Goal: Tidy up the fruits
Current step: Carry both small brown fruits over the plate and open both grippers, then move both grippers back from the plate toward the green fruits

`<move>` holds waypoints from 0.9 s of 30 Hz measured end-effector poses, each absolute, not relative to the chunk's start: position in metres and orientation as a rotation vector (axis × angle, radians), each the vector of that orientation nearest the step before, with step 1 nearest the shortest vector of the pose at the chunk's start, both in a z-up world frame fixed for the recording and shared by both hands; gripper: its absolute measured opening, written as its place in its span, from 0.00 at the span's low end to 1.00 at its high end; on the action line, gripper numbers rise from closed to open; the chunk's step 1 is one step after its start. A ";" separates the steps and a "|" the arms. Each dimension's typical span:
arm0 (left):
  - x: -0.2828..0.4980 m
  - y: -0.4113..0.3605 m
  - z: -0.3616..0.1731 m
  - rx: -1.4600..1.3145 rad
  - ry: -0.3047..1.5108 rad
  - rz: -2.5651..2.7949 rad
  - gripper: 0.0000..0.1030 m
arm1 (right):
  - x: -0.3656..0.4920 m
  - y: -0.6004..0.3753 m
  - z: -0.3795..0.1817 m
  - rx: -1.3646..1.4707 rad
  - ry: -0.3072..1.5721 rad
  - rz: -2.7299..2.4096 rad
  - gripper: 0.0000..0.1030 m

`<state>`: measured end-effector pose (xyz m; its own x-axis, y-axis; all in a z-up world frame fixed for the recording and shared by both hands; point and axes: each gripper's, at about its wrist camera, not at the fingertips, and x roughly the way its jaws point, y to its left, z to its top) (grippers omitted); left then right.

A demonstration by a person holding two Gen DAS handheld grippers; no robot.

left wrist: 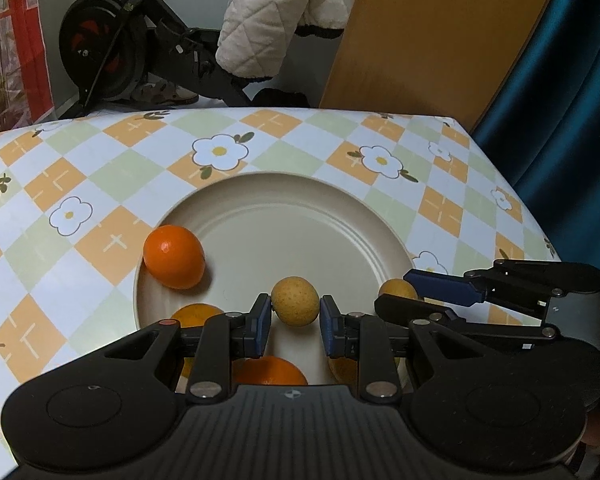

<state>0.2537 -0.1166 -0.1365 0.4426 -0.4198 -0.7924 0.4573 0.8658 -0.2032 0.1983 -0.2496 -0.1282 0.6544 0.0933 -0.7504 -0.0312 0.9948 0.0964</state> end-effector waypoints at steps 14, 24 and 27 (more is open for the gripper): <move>0.253 -0.109 -0.134 0.028 0.984 -0.520 0.37 | 0.192 -0.246 -0.126 0.071 0.851 0.054 0.29; 0.235 -0.092 -0.112 0.013 0.943 -0.519 0.39 | 0.168 -0.247 -0.110 0.109 0.834 0.016 0.29; 0.225 -0.082 -0.105 0.007 0.932 -0.503 0.39 | 0.159 -0.247 -0.107 0.134 0.833 0.006 0.29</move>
